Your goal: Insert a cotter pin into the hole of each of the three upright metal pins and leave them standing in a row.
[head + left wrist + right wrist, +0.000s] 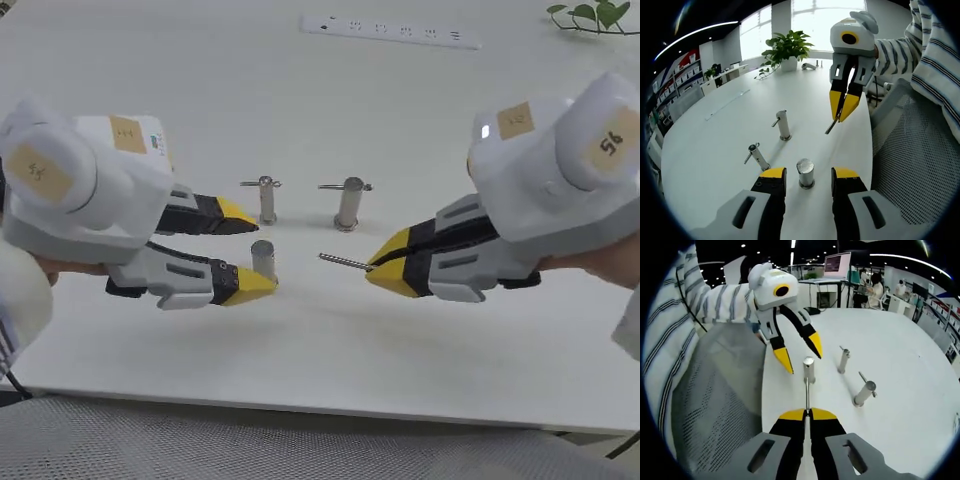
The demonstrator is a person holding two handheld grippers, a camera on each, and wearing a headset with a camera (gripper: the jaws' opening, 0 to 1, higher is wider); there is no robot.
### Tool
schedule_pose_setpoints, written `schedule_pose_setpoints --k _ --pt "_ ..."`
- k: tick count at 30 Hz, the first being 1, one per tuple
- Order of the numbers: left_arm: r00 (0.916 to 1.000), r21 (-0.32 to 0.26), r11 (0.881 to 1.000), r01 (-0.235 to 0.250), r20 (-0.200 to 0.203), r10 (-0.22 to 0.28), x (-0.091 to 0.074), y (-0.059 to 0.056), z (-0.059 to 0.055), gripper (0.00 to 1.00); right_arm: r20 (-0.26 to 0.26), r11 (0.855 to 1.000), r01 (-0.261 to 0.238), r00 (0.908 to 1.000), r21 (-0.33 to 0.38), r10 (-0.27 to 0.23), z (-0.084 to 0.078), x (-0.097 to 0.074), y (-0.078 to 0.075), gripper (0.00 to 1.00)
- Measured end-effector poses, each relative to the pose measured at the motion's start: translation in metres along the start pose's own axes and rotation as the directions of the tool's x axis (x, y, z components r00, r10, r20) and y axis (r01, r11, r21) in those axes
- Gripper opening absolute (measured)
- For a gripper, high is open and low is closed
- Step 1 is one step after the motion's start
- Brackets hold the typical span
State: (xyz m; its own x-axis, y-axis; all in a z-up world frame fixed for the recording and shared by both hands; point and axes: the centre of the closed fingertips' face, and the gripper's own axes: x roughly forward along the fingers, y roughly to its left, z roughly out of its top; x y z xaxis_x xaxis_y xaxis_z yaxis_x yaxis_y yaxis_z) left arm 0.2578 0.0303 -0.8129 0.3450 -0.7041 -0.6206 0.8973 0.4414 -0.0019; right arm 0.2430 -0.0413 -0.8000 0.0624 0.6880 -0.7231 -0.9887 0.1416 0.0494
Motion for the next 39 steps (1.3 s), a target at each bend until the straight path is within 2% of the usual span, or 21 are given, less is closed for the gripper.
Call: schedule_pose_setpoints --k 6,12,15,21,29,39 --pt "0.9989 0.018 0.999 0.026 -0.040 -0.025 0.008 -0.001 -0.014 0.33 0.002 1.000 0.011 0.9999 0.019 -0.011 0.001 0.009 0.001 0.03" --pt "0.9981 -0.016 1.000 0.026 -0.056 -0.026 0.013 0.004 -0.024 0.26 -0.003 0.998 0.022 0.9998 0.050 -0.022 0.004 0.017 0.000 0.03" --pt "0.9987 -0.023 0.999 0.022 -0.046 -0.023 0.015 0.005 -0.023 0.18 -0.004 0.998 0.020 0.9998 0.051 -0.020 0.007 0.022 0.001 0.03" --pt "0.9991 -0.031 0.999 0.016 -0.039 -0.017 0.016 0.005 -0.023 0.12 -0.007 0.999 0.016 0.9999 0.050 -0.015 0.010 0.029 0.003 0.03" --pt "0.9993 -0.042 0.999 0.002 -0.037 -0.004 0.016 0.006 -0.024 0.11 -0.005 0.998 0.025 0.9997 0.054 -0.024 0.011 0.033 0.001 0.03" --pt "0.9979 -0.101 0.994 -0.050 -0.046 0.046 0.017 0.006 -0.024 0.11 0.000 0.999 0.024 0.9997 0.045 -0.024 0.013 0.035 -0.002 0.03"
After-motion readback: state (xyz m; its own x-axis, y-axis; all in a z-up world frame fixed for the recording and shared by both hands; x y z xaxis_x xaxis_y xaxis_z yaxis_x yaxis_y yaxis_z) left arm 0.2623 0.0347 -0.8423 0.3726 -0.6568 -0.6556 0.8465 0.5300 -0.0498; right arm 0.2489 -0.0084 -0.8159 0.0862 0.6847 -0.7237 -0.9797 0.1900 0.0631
